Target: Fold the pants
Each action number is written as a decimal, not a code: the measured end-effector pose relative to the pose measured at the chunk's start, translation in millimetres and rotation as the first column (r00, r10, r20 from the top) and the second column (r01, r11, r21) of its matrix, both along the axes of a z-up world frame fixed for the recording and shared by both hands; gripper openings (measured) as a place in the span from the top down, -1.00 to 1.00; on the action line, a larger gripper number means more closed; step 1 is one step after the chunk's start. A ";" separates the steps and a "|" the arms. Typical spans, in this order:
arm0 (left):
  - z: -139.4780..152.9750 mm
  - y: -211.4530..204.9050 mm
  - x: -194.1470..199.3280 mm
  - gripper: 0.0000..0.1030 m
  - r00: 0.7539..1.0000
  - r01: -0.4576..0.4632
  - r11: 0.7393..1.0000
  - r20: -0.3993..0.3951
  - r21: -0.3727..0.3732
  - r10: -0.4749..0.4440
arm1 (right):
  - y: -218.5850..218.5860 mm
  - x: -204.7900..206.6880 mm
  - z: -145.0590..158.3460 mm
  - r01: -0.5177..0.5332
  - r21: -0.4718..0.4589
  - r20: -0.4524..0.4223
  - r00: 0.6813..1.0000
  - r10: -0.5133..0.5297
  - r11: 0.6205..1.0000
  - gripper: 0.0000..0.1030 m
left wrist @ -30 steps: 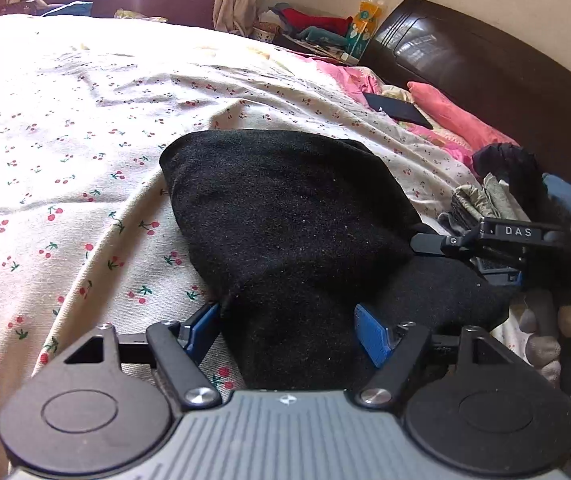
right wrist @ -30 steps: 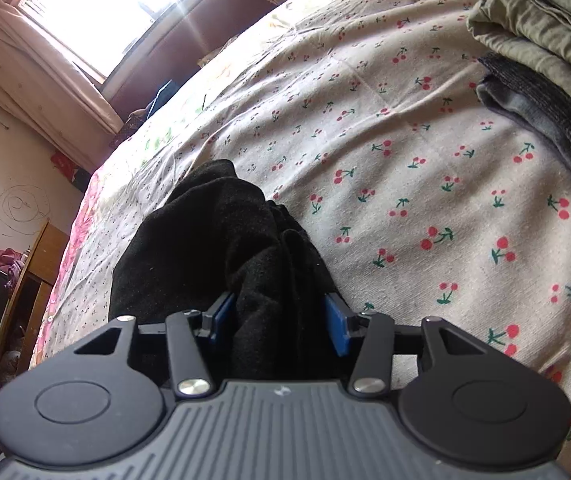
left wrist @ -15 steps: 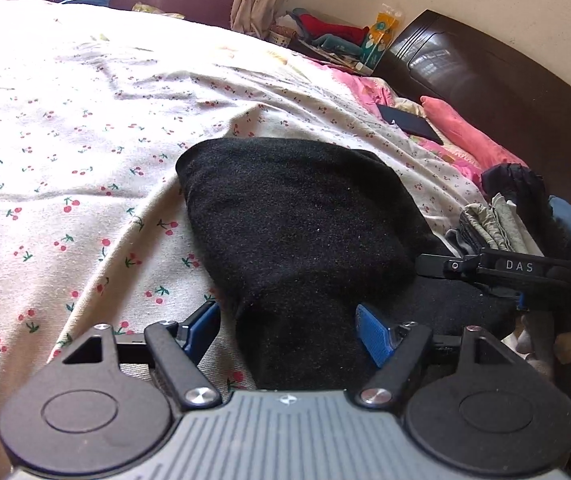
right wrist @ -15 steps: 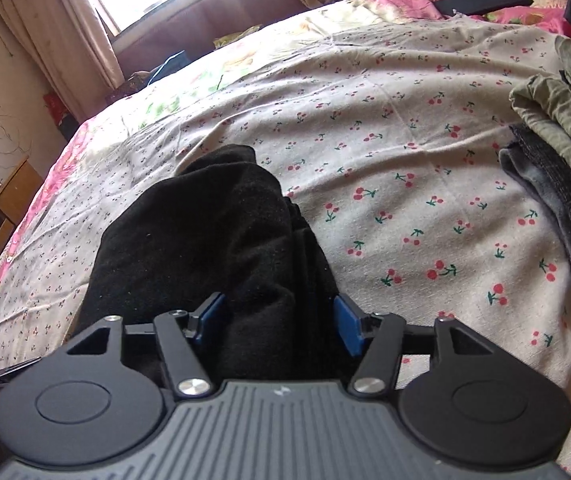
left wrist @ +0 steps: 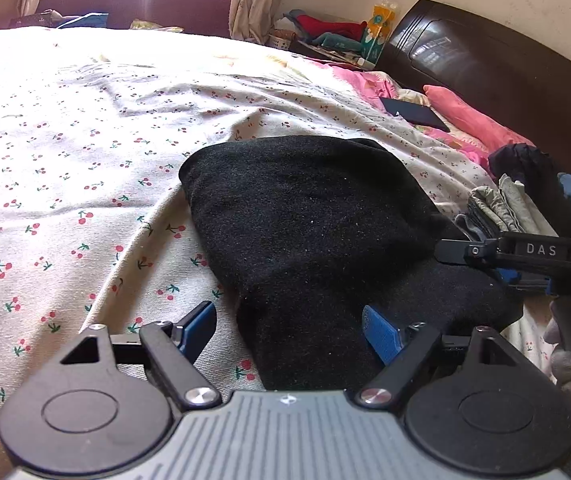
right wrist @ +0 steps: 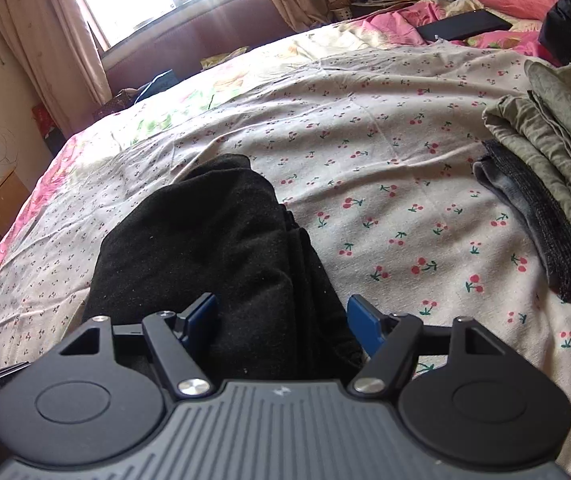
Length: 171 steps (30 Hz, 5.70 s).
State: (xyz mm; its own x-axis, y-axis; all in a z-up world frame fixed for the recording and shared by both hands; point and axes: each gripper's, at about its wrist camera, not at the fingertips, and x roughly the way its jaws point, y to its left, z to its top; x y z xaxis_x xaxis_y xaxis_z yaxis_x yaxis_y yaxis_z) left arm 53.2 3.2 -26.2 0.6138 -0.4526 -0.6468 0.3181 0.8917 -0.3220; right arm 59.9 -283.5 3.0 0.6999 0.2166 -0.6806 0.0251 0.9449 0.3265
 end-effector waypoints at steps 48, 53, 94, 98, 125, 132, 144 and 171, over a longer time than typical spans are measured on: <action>38.3 210.1 12.2 -0.40 0.931 -0.347 0.936 0.098 -0.053 0.351 | 230.2 97.2 -12.3 -0.376 0.566 -0.051 0.872 0.486 0.734 0.14; 1.1 223.2 13.8 -0.42 0.927 -0.374 0.927 0.022 0.036 0.373 | 264.7 96.9 -41.5 -0.385 0.525 -0.109 0.854 0.509 0.759 0.12; 38.6 152.0 -31.4 -0.74 0.941 -0.340 0.879 0.125 0.335 0.316 | 222.6 1.4 2.5 -0.377 0.151 0.038 0.926 0.376 0.914 -0.13; 59.4 119.1 -39.4 -0.74 0.944 -0.317 0.898 0.190 0.304 0.269 | 201.1 -21.5 13.3 -0.355 0.139 0.095 0.934 0.344 0.925 -0.13; 56.2 65.0 -90.2 -0.94 0.850 -0.520 0.813 0.255 0.264 0.461 | 162.8 -57.4 10.1 -0.322 0.104 0.193 0.935 0.299 0.941 -0.11; 60.2 68.3 -101.7 -1.00 0.841 -0.531 0.804 0.279 0.267 0.463 | 164.0 -62.0 14.8 -0.330 0.117 0.215 0.929 0.300 0.937 -0.11; 58.7 83.6 -104.7 -1.00 0.831 -0.550 0.806 0.245 0.221 0.500 | 179.6 -68.1 12.5 -0.363 0.065 0.217 0.914 0.342 0.930 -0.11; 52.9 94.5 -111.7 -1.00 0.793 -0.608 0.758 0.134 0.235 0.594 | 191.2 -66.0 5.7 -0.411 0.083 0.169 0.904 0.393 0.908 -0.11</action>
State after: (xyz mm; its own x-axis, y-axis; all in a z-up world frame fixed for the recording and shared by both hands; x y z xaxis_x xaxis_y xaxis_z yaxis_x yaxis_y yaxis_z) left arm -58.5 97.7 26.7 0.7375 0.1951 -0.6466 -0.3021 0.9515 -0.0575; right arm -6.1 -92.3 8.8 0.6256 0.5702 -0.5325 -0.4046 0.8207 0.4035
